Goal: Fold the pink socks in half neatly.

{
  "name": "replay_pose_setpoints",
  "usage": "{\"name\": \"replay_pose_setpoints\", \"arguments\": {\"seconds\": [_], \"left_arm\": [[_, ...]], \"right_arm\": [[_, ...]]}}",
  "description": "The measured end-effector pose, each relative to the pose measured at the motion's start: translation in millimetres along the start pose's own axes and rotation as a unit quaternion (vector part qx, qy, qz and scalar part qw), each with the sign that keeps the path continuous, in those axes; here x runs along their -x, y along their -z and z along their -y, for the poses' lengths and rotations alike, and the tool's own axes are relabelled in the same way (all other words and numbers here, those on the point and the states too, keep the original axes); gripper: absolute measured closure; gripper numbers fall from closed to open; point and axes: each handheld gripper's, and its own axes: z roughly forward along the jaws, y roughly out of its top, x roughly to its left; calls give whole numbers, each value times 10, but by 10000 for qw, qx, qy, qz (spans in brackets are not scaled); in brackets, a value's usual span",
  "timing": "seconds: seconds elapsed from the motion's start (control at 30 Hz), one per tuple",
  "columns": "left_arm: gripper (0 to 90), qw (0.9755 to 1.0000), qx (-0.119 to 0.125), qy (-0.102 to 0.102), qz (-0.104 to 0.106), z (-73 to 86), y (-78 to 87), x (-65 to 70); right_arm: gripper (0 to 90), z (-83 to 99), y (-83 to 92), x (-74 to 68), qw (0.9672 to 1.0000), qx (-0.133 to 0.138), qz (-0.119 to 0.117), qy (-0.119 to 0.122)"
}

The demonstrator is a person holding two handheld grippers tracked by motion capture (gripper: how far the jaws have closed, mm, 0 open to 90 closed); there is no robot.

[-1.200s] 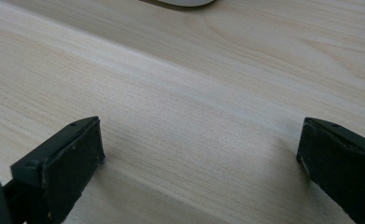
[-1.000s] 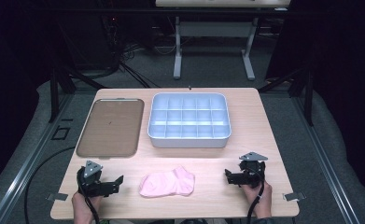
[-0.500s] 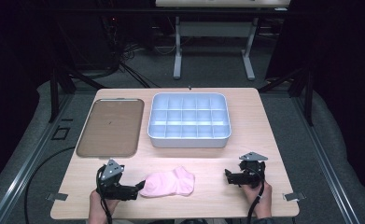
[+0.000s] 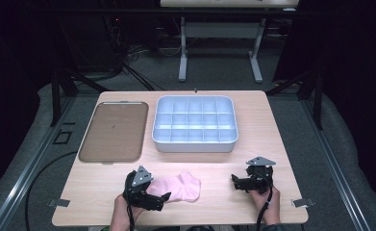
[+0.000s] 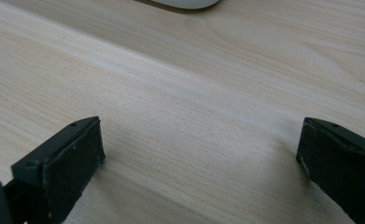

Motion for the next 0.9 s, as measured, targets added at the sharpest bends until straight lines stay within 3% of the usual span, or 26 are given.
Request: {"name": "replay_pose_setpoints", "arguments": {"seconds": [0.17,0.3,0.57,0.7,0.9], "left_arm": [[101,9999,-102,-48,59,-34,-113,69],[149,9993,-319,-159,67,-78,-271,127],[249,9983,-567,-109,17,-87,-445,156],[316,9968,-774,-189,-108,-75,-517,190],[364,9952,-872,-369,-265,-80,-535,233]], "right_arm": [[4,-1,-4,0,10000,18,-11,16],[7,-3,-6,-1,10000,26,-23,26],[10,-2,-5,0,10000,39,-41,39],[12,-1,-5,-1,10000,42,-43,41],[12,0,-7,0,10000,57,-47,47]]}}
